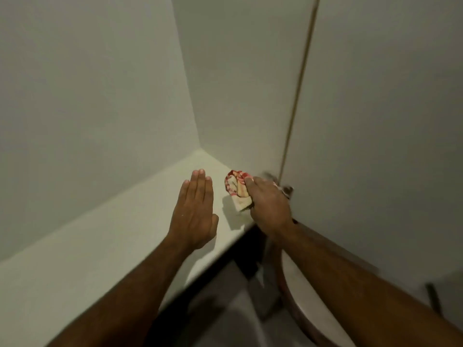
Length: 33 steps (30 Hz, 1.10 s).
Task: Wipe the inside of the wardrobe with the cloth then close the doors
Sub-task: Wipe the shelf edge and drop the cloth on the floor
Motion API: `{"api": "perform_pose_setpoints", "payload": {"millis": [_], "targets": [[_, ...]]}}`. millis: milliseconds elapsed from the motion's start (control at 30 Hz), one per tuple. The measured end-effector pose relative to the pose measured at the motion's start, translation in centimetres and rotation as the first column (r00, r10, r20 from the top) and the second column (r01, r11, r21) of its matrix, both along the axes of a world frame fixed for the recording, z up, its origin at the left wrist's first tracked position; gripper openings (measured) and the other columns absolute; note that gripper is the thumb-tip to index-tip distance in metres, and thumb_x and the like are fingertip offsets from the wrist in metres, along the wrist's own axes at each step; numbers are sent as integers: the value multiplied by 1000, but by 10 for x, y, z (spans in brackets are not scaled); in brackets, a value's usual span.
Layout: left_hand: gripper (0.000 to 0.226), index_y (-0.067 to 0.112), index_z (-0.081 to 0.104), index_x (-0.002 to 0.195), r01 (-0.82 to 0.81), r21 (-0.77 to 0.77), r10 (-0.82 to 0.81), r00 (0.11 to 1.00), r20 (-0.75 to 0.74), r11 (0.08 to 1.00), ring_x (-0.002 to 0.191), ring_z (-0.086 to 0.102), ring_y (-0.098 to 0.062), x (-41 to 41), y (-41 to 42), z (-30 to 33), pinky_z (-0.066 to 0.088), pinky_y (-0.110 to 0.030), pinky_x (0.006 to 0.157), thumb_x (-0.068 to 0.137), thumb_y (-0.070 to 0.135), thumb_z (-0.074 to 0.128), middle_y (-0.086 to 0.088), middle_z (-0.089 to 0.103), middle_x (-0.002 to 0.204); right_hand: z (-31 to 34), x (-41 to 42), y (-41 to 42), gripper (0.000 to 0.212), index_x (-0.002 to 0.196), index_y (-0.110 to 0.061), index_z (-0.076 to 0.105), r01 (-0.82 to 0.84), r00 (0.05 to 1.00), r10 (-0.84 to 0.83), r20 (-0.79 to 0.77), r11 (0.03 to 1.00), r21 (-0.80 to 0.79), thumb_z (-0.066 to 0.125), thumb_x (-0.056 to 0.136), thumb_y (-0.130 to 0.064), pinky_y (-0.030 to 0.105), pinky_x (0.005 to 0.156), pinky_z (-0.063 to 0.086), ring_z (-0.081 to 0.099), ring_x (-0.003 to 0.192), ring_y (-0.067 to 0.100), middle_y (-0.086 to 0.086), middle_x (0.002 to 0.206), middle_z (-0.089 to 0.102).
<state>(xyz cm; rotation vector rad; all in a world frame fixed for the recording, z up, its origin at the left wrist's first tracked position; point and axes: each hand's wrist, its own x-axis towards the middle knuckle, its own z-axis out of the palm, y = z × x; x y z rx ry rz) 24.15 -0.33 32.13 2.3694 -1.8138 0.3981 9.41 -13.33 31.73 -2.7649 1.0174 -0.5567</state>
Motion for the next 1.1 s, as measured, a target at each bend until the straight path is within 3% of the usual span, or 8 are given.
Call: {"api": "perform_pose_setpoints", "payload": {"millis": [200, 367, 467, 567, 667, 767, 833, 1100], "targets": [[80, -8, 27, 147, 175, 190, -152, 980, -131, 966, 148, 13, -43, -93, -5, -139, 13, -52, 121, 78, 28, 45, -31, 21, 156, -160, -123, 7, 58, 140, -17, 48, 117, 971, -65, -230, 968, 220, 60, 85, -28, 42, 102, 46, 53, 123, 30, 8, 138, 56], [92, -2, 3, 152, 117, 452, -28, 980, -199, 884, 147, -12, -33, -152, -9, -227, -10, -45, 117, 86, 40, 52, -25, -2, 161, -256, -189, 12, 68, 142, -14, 39, 179, 824, 68, -562, 910, 373, 66, 83, -35, 43, 97, 48, 54, 118, 30, 8, 134, 55], [89, -4, 6, 152, 112, 477, 0, 974, -227, 872, 149, -5, -38, -164, -6, -271, -4, -47, 120, 87, 38, 50, -27, 1, 161, -304, -219, 9, 62, 141, -13, 38, 241, 775, 86, -626, 876, 418, 61, 88, -35, 43, 93, 49, 53, 116, 33, 11, 131, 54], [88, -3, -1, 151, 48, 557, 95, 970, -225, 829, 150, -6, -38, -166, 1, -293, -8, -46, 118, 89, 39, 46, -26, -4, 161, -333, -233, 2, 83, 147, -9, 26, 333, 736, 19, -676, 860, 387, 65, 83, -45, 48, 100, 45, 44, 123, 39, 19, 139, 43], [91, -1, -13, 149, -58, 552, 202, 958, -203, 832, 149, -13, -36, -196, 25, -279, -12, -45, 117, 92, 44, 41, -23, -14, 161, -329, -259, 12, 107, 151, -4, 11, 326, 734, 22, -679, 865, 381, 65, 79, -61, 57, 111, 33, 28, 138, 47, 27, 152, 24], [90, -3, -11, 149, -56, 533, 214, 947, -239, 844, 149, -10, -36, -200, 13, -264, -11, -44, 118, 91, 44, 39, -24, -10, 161, -336, -256, 3, 105, 154, -5, -2, 401, 745, 26, -666, 781, 479, 55, 86, -61, 64, 115, 19, 7, 145, 51, 28, 160, 3], [89, -3, -8, 150, -80, 394, 155, 975, -162, 915, 150, -9, -36, -211, 22, -198, -11, -43, 119, 90, 41, 43, -25, -7, 162, -275, -254, 3, 101, 154, -9, -9, 351, 821, -14, -571, 801, 485, 51, 89, -57, 65, 116, 13, -3, 146, 50, 25, 162, -6], [81, 2, -2, 152, -17, 378, 114, 965, -236, 926, 149, -11, -35, -216, 30, -204, -4, -47, 120, 89, 33, 38, -23, -7, 162, -272, -259, 20, 103, 152, 3, 8, 392, 900, -165, -403, 712, 583, 69, 84, -45, 48, 121, 19, 15, 147, 39, 24, 159, 16]]}}
